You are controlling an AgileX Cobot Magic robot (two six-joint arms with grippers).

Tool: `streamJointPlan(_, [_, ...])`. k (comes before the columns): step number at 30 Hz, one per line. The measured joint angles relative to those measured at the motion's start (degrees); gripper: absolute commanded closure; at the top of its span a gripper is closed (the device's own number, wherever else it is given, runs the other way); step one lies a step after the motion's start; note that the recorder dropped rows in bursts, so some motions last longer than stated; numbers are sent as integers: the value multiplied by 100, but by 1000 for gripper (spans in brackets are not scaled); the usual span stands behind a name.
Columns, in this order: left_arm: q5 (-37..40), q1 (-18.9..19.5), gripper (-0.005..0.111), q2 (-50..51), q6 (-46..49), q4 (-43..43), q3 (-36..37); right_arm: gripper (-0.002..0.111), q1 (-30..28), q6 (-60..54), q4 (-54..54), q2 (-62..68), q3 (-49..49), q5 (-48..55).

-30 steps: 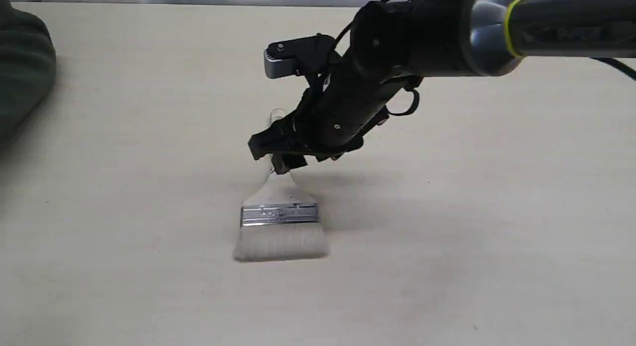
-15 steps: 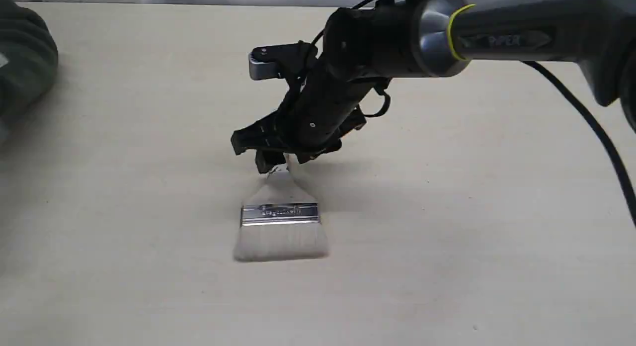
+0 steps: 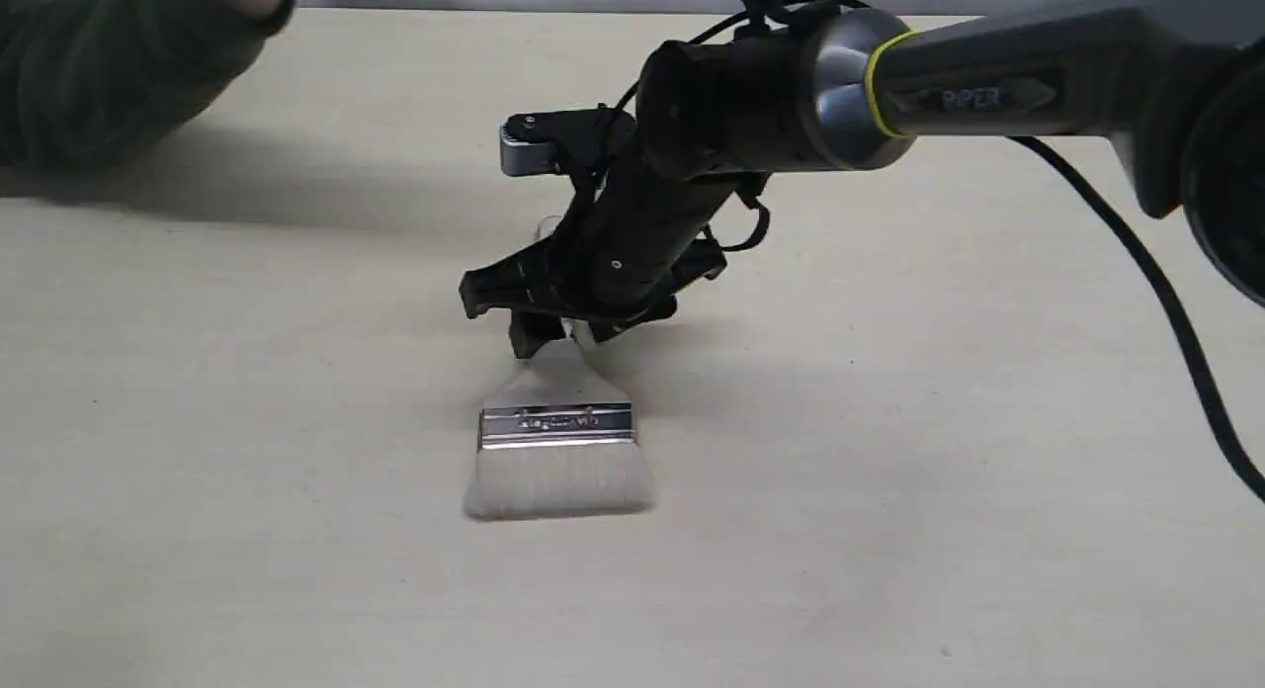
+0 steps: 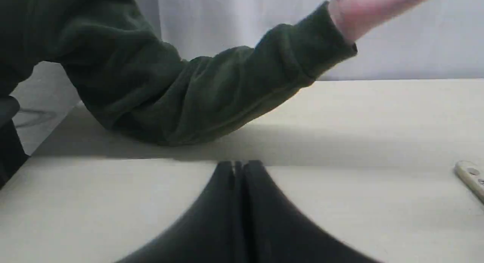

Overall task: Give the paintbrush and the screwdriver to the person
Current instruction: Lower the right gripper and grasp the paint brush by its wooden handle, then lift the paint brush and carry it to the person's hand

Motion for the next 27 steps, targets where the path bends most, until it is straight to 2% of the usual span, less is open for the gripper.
streamJointPlan(6, [0,0,107,0,0,0,0,51,87,279,-110,233,-471,213])
streamJointPlan(13, [0,0,107,0,0,0,0,51,526,1676,-1716,651,-1335,1019])
streamJointPlan(19, [0,0,107,0,0,0,0,51,580,1921,-2115,687,-1424,1439])
streamJointPlan(22, [0,0,107,0,0,0,0,58,580,1921,-2166,687,-1423,1634])
streamJointPlan(27, [0,0,107,0,0,0,0,84,580,1712,-2175,687,-1440,1865])
